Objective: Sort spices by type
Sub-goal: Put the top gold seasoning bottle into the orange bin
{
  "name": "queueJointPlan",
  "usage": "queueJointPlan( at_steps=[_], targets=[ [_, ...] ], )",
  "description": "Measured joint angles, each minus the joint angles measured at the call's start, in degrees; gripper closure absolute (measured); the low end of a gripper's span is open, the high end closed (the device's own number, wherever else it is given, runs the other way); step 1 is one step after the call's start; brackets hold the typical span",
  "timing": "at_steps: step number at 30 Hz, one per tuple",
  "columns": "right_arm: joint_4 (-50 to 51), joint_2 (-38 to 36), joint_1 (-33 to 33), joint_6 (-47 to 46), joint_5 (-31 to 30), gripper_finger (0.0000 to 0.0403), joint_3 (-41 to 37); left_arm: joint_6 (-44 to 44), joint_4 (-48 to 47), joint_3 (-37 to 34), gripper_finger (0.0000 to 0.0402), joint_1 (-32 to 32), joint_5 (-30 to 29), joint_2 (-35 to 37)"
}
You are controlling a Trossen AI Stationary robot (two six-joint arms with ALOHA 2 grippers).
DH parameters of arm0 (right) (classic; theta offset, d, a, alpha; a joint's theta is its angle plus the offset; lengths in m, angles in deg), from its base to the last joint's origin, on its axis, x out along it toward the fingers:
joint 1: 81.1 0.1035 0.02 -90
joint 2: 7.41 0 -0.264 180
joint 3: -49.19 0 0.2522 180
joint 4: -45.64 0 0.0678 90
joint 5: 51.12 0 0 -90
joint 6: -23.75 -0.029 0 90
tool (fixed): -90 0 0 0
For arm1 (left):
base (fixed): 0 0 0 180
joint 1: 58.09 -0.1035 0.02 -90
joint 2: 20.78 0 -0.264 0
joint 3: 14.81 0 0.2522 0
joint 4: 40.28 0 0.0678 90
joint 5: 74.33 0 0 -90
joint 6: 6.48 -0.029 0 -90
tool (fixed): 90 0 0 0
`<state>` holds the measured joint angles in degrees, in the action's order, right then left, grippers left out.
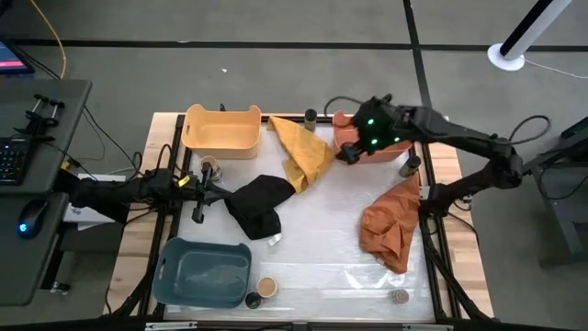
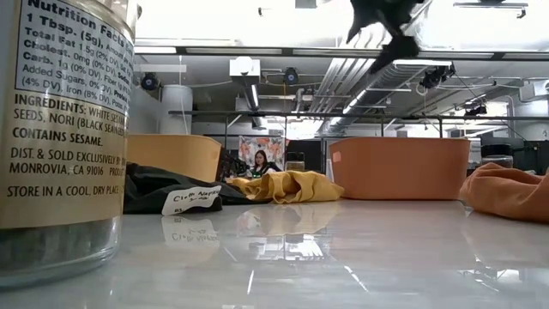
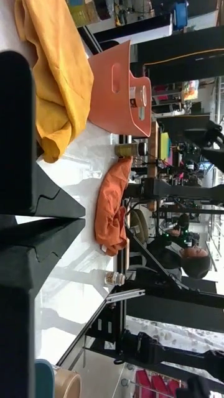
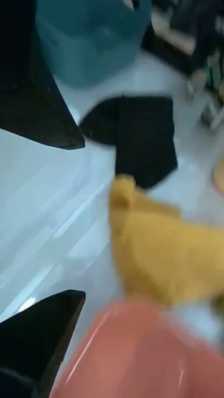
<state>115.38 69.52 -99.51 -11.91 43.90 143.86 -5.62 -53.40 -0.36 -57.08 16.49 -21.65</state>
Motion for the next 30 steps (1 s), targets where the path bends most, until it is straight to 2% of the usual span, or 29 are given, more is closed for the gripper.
queueJointPlan(
  at_steps=[6,15,18,20,22,25,27,30],
  targets=[
    [-9.38,3.26,4.90,-0.20,-0.25,0.0018,-0.10,0.00,0.02,0.00,0.0401,-0.01,0.00,0.02],
    [-17.48,4.41,5.78,0.08,-0.17,0.0018,-0.10,0.42,0.92,0.00,0.0401,0.01,0.01,0.00],
    [-17.64,4.41,5.76,0.08,-0.12,0.0018,-0.10,11.63,7.10,0.00,0.0401,0.22,0.34,-0.02],
    [-17.61,4.41,5.78,0.00,-0.02,0.0018,-0.10,18.74,15.73,0.00,0.0401,0.19,-2.33,-0.29],
    [-17.61,4.41,5.92,-0.11,-0.02,0.0018,-0.10,24.84,24.75,0.00,0.0401,0.14,-8.13,-0.68],
    [-17.61,4.41,6.09,-0.11,-0.02,0.0018,-0.10,27.83,34.24,1.71,0.0401,0.11,-18.02,-2.16],
    [-17.61,4.41,6.09,-0.33,-0.02,0.0018,-0.10,27.86,33.35,4.94,0.0401,0.12,-19.53,-4.22],
    [-17.61,4.41,6.09,-0.21,-0.48,0.0018,-0.10,28.97,25.91,12.56,0.0401,0.12,-17.97,-10.12]
  ],
)
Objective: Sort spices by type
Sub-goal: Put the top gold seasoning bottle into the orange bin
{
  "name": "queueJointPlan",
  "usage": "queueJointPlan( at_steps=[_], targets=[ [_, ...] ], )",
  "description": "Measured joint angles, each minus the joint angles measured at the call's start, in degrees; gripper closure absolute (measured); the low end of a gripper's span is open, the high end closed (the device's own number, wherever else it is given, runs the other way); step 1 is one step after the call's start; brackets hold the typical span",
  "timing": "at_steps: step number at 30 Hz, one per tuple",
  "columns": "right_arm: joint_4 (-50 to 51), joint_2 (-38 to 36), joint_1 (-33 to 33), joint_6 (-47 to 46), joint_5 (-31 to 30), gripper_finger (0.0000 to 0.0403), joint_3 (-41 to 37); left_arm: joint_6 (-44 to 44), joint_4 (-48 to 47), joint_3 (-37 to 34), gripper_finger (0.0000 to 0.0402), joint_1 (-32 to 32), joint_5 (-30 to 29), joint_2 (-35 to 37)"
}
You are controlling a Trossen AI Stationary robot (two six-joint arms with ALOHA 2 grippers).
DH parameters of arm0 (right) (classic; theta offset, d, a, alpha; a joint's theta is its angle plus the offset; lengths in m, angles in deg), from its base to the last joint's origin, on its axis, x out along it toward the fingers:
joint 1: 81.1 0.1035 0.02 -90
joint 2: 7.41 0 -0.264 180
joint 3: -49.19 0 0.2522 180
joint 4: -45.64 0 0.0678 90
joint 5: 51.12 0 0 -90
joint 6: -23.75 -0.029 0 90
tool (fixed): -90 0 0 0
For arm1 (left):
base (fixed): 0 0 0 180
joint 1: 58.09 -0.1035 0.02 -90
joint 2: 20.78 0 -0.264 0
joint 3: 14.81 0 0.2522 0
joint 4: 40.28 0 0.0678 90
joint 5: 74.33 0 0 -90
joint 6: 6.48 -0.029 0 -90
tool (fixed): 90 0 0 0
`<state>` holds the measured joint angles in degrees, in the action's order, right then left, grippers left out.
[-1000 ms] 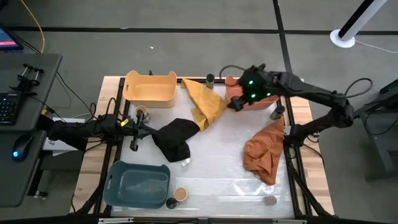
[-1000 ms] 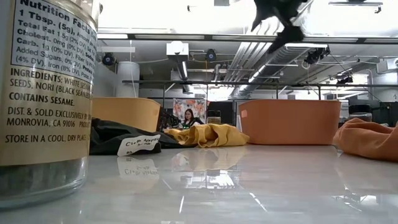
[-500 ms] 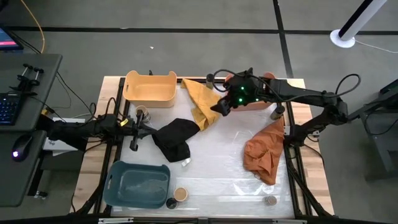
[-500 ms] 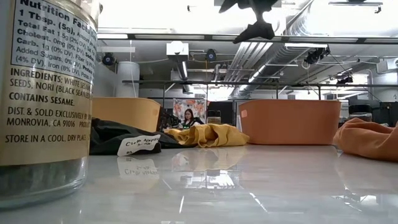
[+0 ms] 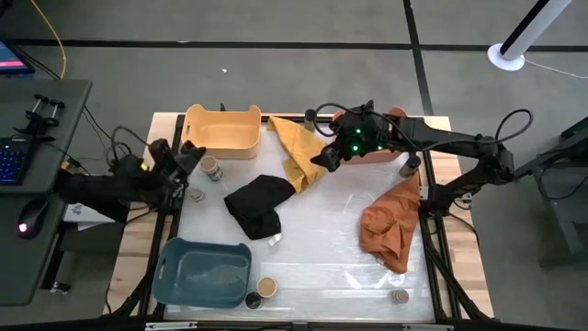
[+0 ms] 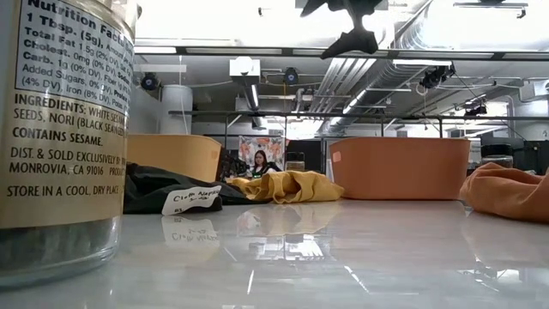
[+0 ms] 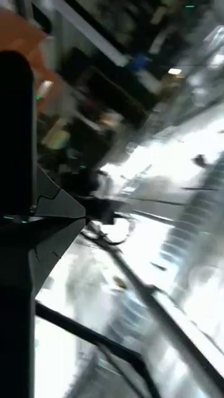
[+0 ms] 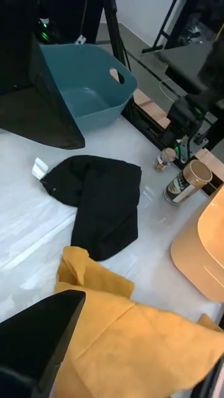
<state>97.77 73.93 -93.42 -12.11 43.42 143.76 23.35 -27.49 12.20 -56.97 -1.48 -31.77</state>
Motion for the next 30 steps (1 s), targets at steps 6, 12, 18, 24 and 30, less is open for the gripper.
queueJointPlan(
  at_steps=[6,12,18,24,30],
  targets=[
    [-0.03,0.00,-0.80,0.40,-0.02,0.0018,0.00,-9.45,-31.20,23.60,0.0401,-0.08,1.82,-15.16],
    [-0.02,0.00,-0.81,2.62,-0.04,0.0018,0.00,-14.88,-65.21,42.89,0.0401,-1.36,-1.98,-29.55],
    [0.16,0.00,-0.76,4.03,-0.05,0.0018,0.00,-7.69,-76.37,46.01,0.0401,-1.62,-1.25,-38.59],
    [0.58,0.00,-0.79,5.44,-0.14,0.0018,0.00,-11.94,-76.83,44.53,0.0401,-1.53,-0.16,-44.18],
    [1.33,0.00,-0.79,6.98,-0.42,0.0018,0.00,-1.95,-85.04,44.55,0.0401,-5.53,-7.38,-47.56]
  ],
)
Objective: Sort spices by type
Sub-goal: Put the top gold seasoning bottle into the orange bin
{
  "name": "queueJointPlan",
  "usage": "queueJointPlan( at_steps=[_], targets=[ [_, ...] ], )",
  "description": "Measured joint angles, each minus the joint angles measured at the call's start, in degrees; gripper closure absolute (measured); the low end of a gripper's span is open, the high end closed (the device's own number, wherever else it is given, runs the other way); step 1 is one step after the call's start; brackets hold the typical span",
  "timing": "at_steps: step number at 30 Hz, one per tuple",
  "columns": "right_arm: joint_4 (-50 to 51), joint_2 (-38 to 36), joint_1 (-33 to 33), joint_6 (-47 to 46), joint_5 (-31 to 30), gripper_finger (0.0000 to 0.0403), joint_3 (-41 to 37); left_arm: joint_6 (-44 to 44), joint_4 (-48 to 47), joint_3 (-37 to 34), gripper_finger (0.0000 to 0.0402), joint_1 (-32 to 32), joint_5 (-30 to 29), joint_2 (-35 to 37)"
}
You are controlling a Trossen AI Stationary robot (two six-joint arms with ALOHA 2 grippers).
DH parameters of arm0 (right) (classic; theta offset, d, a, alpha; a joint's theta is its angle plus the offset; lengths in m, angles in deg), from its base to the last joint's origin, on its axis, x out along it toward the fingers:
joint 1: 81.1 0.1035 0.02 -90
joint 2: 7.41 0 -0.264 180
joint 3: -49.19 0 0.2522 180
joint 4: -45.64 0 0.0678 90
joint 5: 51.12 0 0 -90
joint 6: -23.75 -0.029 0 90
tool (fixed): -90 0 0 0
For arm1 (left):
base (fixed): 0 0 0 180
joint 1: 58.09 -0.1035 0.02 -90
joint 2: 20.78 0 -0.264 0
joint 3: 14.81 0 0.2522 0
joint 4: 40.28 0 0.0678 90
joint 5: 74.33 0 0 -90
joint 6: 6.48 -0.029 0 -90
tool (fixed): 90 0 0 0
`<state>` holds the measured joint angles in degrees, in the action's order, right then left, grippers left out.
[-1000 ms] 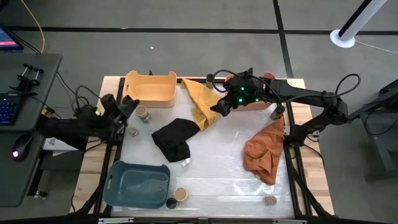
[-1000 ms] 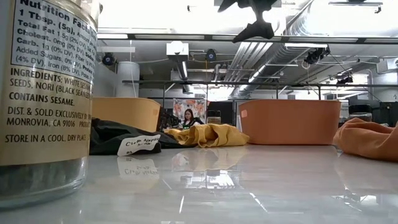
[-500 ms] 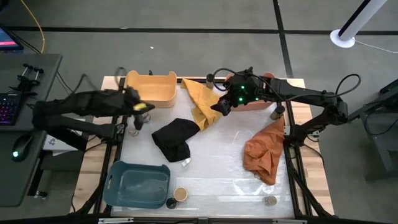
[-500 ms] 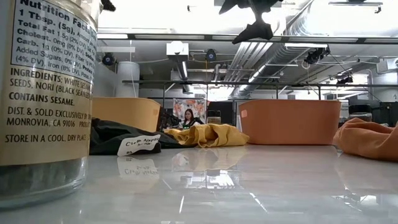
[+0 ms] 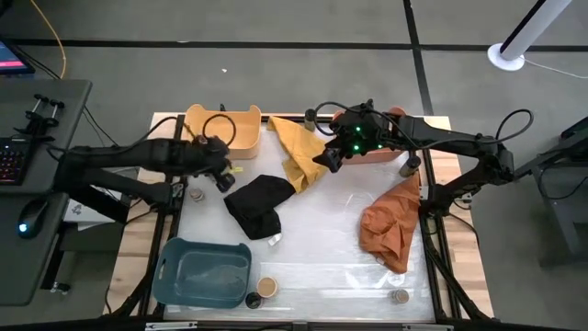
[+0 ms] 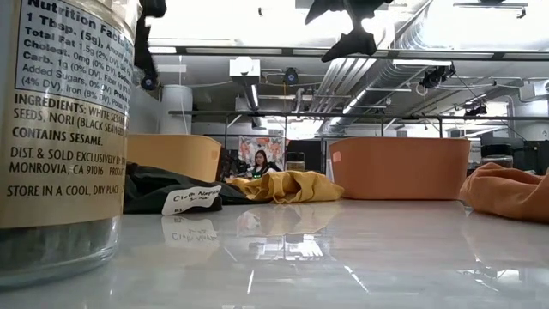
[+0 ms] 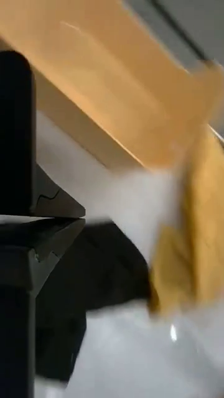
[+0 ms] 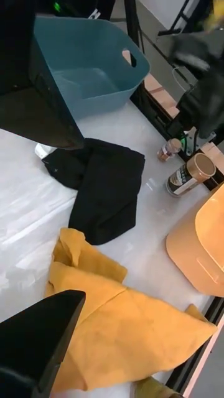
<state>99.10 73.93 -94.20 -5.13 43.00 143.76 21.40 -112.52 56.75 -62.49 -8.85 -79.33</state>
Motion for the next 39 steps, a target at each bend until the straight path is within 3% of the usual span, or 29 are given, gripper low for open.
queueJointPlan(
  at_steps=[7,15,19,24,33,39],
  targets=[
    [0.60,0.00,-0.02,0.87,-2.30,0.0018,0.00,8.33,-14.16,0.04,0.0394,-8.76,3.45,-2.45],
    [0.62,0.00,-0.02,0.81,-4.35,0.0018,0.00,14.91,-16.86,0.04,0.0400,-14.11,-4.66,-5.32],
    [0.80,0.00,-0.02,0.66,-5.17,0.0018,0.00,24.24,-19.50,0.02,0.0401,-14.05,-9.59,-6.02],
    [0.80,0.00,-0.02,0.46,-5.40,0.0018,0.00,29.39,-18.84,-0.73,0.0401,-11.93,-9.32,-5.97],
    [0.75,0.00,-0.02,0.44,-7.82,0.0018,0.00,42.05,-14.09,-9.86,0.0402,-10.89,-9.03,-5.92],
    [0.75,0.00,-0.02,0.28,-7.98,0.0018,0.00,43.47,-11.36,-11.42,0.0401,-10.84,-8.90,-5.92]
  ],
)
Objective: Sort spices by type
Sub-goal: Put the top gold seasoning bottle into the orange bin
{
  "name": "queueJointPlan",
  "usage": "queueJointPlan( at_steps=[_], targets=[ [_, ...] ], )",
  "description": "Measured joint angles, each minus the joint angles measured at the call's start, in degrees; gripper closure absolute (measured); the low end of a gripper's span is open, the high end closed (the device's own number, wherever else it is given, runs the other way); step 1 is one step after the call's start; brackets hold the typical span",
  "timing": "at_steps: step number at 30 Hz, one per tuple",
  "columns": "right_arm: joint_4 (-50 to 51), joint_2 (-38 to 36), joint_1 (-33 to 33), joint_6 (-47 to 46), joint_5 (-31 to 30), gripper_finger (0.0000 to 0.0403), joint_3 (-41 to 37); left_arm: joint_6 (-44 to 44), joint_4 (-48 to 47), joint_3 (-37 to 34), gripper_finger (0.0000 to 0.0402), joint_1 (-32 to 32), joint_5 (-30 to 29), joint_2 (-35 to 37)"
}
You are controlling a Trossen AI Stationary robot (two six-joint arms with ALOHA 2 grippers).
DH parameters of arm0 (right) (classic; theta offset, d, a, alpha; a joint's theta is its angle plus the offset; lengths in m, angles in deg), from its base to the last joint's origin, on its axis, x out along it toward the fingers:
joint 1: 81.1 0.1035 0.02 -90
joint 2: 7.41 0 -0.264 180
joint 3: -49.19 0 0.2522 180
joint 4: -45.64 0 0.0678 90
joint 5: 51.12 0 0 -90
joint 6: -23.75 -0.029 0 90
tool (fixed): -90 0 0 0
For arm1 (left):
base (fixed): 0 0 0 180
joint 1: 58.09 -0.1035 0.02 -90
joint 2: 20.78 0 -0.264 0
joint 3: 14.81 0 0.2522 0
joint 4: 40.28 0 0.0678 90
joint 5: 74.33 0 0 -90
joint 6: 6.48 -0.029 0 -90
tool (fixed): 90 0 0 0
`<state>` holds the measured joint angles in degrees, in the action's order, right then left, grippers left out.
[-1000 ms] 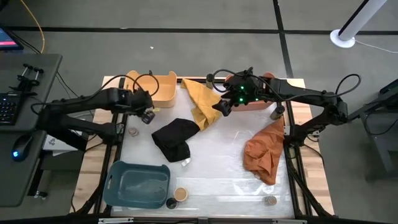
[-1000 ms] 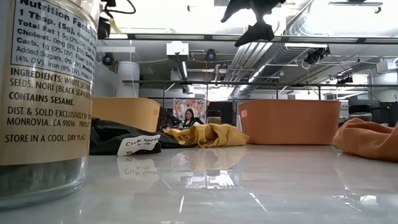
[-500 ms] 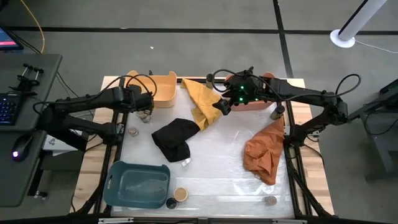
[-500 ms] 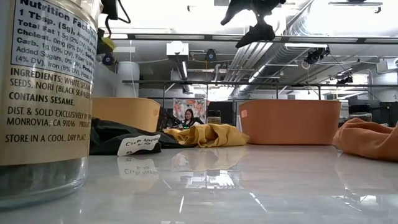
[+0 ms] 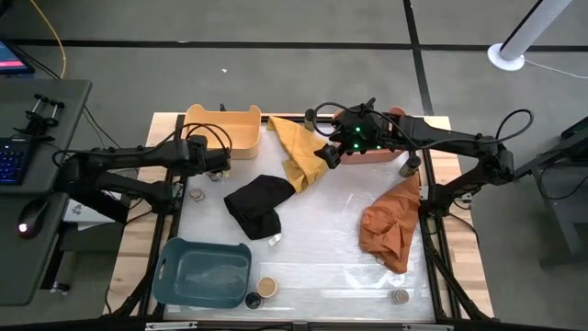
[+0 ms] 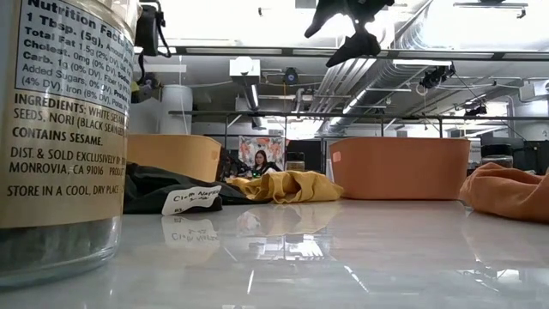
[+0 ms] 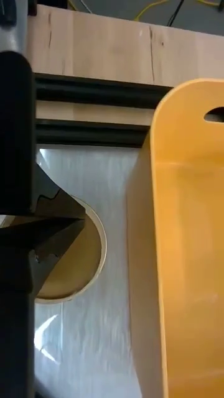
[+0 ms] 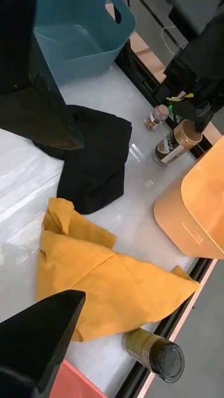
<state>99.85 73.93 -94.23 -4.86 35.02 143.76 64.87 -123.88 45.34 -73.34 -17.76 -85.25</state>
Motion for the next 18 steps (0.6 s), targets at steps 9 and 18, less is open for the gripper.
queueJointPlan(
  at_steps=[9,18],
  targets=[
    [0.00,0.00,0.00,-1.13,-0.04,0.0018,0.00,1.07,2.16,-0.61,0.0401,2.44,0.39,0.06],
    [-0.02,0.00,0.00,-1.14,-0.63,0.0018,0.00,3.51,2.34,-0.61,0.0401,6.56,0.94,0.04]
  ],
)
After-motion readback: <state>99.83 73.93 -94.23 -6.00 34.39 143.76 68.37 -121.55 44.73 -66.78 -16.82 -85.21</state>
